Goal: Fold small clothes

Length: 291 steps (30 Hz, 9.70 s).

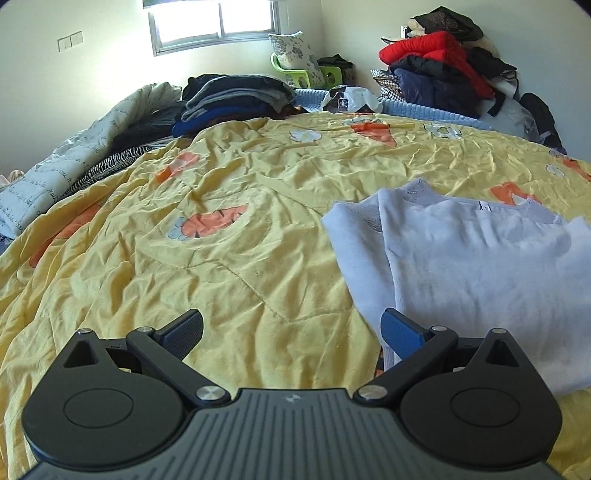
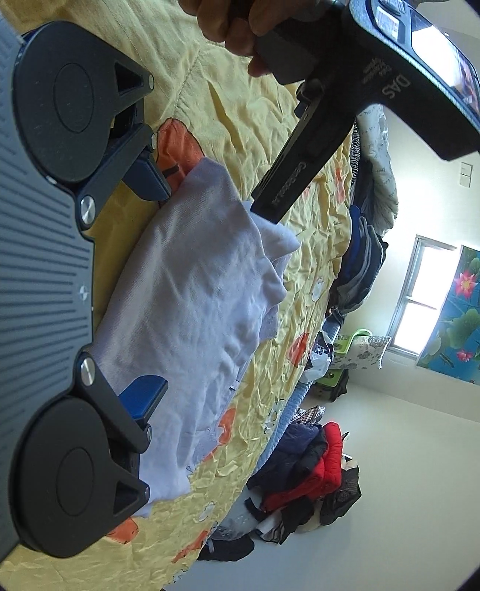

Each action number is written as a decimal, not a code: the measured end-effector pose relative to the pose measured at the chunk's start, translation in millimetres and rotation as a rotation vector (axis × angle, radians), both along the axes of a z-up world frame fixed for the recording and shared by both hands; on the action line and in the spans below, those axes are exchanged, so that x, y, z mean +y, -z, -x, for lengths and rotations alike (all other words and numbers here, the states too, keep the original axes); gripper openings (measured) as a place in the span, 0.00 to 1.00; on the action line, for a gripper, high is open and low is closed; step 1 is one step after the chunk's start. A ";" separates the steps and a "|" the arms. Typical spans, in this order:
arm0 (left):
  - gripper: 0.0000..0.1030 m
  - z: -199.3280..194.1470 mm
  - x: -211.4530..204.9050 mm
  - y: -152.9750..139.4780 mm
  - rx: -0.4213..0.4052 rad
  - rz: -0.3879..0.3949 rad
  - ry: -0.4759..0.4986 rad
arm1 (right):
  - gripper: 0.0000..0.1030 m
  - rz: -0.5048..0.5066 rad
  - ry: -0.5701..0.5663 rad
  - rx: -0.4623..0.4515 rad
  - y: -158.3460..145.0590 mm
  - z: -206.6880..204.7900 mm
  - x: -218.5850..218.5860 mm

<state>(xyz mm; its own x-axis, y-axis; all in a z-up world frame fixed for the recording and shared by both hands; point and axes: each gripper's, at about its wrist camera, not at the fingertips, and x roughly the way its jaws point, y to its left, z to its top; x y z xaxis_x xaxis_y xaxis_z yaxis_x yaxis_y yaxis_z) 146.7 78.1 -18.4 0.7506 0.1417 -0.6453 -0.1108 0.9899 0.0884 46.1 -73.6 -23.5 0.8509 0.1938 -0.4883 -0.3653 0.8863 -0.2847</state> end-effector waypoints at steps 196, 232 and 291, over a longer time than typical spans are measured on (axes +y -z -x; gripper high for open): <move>0.92 50.6 -176.1 23.1 -0.149 -0.141 0.368 | 0.13 -1.326 0.135 0.324 -2.5 -55.3 -256.3; 0.92 51.1 -141.2 28.7 -0.065 -0.045 0.297 | 0.12 -0.943 0.221 0.288 8.7 -49.5 -237.9; 0.92 -82.5 -141.0 29.1 0.153 0.379 0.460 | 0.85 -0.831 0.261 0.314 22.9 -96.6 -259.5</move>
